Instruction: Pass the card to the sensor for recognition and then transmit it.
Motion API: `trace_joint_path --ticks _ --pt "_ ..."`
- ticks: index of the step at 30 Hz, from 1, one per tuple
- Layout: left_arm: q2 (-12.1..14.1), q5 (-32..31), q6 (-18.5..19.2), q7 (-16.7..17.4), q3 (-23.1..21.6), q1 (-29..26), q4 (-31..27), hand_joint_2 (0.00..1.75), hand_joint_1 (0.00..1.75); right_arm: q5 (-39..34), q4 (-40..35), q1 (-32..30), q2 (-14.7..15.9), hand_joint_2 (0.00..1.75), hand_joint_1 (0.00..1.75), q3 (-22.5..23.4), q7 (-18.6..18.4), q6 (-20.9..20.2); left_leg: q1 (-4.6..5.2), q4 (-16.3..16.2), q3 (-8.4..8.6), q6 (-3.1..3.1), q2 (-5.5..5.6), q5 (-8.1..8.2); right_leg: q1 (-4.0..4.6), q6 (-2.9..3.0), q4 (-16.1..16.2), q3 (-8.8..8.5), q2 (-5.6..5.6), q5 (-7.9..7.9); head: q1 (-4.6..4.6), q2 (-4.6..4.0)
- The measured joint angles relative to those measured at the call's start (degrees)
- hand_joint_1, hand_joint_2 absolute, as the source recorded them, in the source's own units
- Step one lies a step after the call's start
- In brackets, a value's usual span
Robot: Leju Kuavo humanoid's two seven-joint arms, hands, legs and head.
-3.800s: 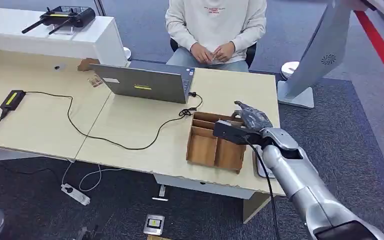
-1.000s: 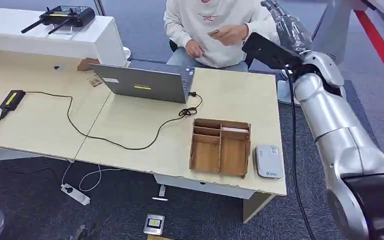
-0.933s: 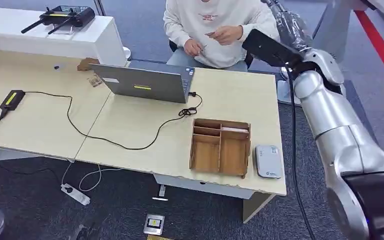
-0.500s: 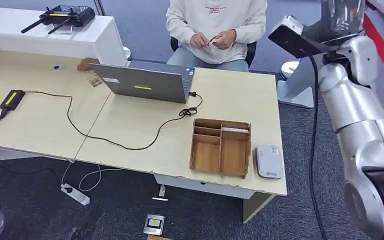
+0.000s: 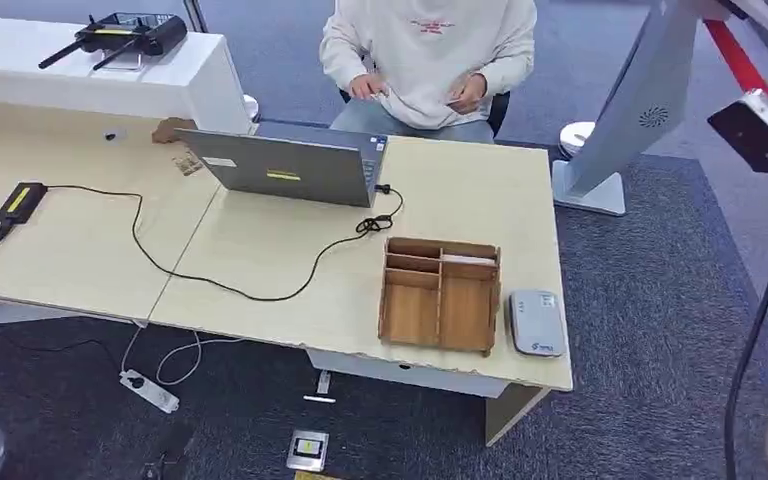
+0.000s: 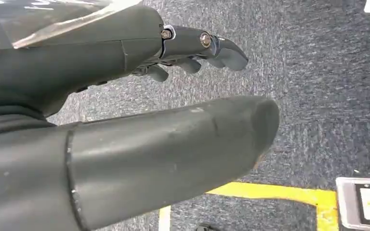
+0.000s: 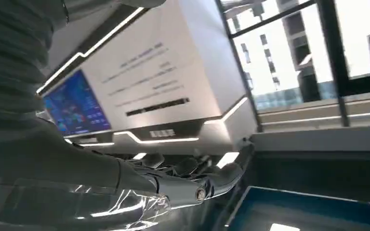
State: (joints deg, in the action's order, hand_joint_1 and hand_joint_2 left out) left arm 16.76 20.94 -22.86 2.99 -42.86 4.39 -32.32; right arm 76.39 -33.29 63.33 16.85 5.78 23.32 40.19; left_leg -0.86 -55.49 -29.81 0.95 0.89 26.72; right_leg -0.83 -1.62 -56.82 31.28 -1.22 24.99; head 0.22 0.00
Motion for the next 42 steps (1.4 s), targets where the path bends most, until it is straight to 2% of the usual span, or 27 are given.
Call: trace_joint_path --ticks 5,10,19,22,24,26,28,31,34,42 --pt "-1.8 1.7 -0.7 -0.5 1.2 0.4 1.7 0.00 0.00 2.7 -0.2 -2.5 3.6 1.75 0.00 5.8 -6.0 0.0 0.01 0.0 -0.08 0.00 0.11 0.00 0.02 -0.03 0.0 0.05 0.09 0.03 0.00 0.00" --pt "-4.3 2.7 -1.2 -0.8 2.6 1.5 4.7 0.00 0.00 4.5 -0.2 -8.5 8.2 1.75 0.00 12.7 -8.8 0.0 -0.02 0.0 -0.01 -0.06 0.28 0.03 0.13 -0.16 0.1 -0.13 0.33 0.12 0.04 0.00" --pt "-7.2 5.5 -0.4 0.5 4.3 2.2 7.5 0.00 0.00 5.6 3.5 -18.4 12.7 1.75 0.00 18.7 -16.0 -0.1 0.06 0.0 -0.02 -0.11 0.22 0.10 0.12 -0.16 0.1 -0.14 0.25 0.14 0.00 0.00" --pt "-8.0 5.8 -2.3 -0.3 4.5 2.3 8.1 0.00 0.00 4.4 6.1 -22.4 12.9 1.75 0.00 20.1 -19.1 -0.2 0.07 0.1 -0.03 -0.11 0.24 0.10 0.11 -0.16 0.1 -0.12 0.26 0.15 0.00 0.00" --pt "-8.6 5.8 -3.4 -2.6 4.6 2.5 8.9 0.00 0.00 3.3 8.0 -25.0 12.8 1.75 0.00 20.7 -21.3 -0.3 0.08 0.1 -0.02 -0.11 0.25 0.10 0.10 -0.15 0.1 -0.11 0.25 0.16 -0.02 0.00" --pt "-9.3 5.8 -2.2 -5.3 4.6 2.8 10.6 0.00 0.00 1.4 9.8 -28.0 12.6 1.75 0.00 21.7 -23.5 -1.0 0.05 0.1 0.00 -0.11 0.25 0.11 0.12 -0.16 0.1 -0.13 0.29 0.20 0.02 0.00" --pt "-9.5 5.0 0.5 -3.8 4.5 2.9 11.5 0.00 0.00 -2.1 11.4 -31.5 12.0 1.75 0.00 22.9 -26.0 -3.1 0.03 0.1 -0.02 -0.11 0.26 0.11 0.14 -0.16 0.1 -0.12 0.32 0.22 0.02 0.00" --pt "-9.4 3.8 0.9 -1.1 4.5 3.1 11.6 0.00 0.00 -7.7 13.2 -36.3 11.1 1.75 0.00 25.4 -29.3 -6.9 0.05 0.1 -0.03 -0.10 0.29 0.14 0.13 -0.12 0.1 -0.14 0.34 0.25 0.00 0.00" --pt "-9.1 3.0 1.2 -0.2 4.1 3.2 11.7 0.00 0.00 -8.7 14.6 -40.2 10.2 1.75 0.00 27.3 -31.3 -10.4 0.06 0.2 -0.01 -0.08 0.26 0.16 0.12 -0.10 0.1 -0.13 0.31 0.26 0.00 0.00" --pt "-7.6 0.4 1.9 -1.8 2.5 3.7 11.8 0.00 0.00 -8.6 17.2 -44.6 7.5 1.75 0.00 30.1 -31.4 -13.0 0.06 0.2 0.06 -0.05 0.25 0.13 0.12 -0.09 0.1 -0.14 0.29 0.26 0.00 0.00"
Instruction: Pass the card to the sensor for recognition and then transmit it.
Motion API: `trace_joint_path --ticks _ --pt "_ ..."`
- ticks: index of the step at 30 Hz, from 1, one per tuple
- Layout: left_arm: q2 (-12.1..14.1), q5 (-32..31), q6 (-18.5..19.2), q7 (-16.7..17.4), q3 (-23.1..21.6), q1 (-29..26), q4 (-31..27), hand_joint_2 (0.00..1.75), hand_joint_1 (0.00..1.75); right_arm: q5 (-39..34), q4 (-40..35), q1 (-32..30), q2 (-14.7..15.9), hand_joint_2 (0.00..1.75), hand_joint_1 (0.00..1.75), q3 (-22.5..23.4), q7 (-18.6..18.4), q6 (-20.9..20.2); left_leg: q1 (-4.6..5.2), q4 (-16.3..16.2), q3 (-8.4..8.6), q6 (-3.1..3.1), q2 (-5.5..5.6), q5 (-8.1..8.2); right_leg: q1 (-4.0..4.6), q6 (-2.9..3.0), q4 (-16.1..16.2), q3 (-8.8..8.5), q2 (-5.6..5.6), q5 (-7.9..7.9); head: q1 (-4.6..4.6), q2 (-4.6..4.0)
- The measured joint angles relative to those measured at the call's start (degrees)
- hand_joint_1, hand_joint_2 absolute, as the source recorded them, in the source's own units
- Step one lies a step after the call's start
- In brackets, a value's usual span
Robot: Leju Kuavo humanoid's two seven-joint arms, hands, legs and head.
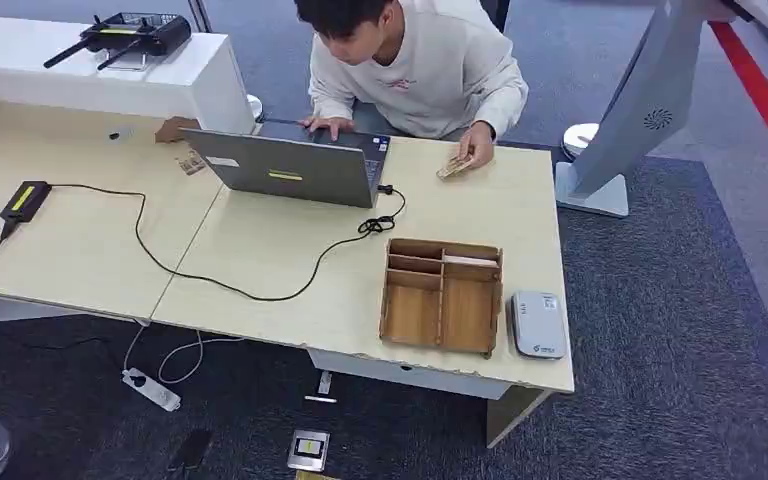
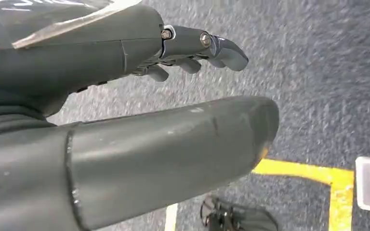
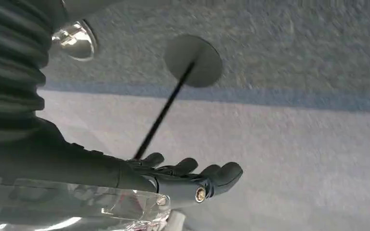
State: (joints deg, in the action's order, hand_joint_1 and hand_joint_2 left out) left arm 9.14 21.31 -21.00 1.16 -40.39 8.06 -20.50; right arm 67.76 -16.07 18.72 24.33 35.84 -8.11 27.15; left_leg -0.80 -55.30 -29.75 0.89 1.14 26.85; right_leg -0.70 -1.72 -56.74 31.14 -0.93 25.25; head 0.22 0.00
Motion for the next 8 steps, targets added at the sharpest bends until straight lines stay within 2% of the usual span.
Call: trace_joint_path --ticks 6,8 --pt "-0.5 -1.2 -4.7 0.9 -1.1 0.1 0.0 0.00 0.00 -0.7 0.7 -1.9 -1.2 1.75 0.00 0.8 2.6 -1.2 0.04 0.0 0.03 0.00 -0.02 0.00 -0.04 0.00 0.0 -0.02 0.00 0.00 0.00 0.00" --pt "-0.8 -2.1 -4.8 1.2 -1.8 0.0 0.0 0.00 0.00 -0.8 1.0 -2.5 -1.6 1.75 0.00 0.9 3.7 -1.4 0.05 0.0 0.02 0.00 -0.02 0.00 -0.05 0.00 0.0 -0.02 0.00 0.00 0.00 0.00"
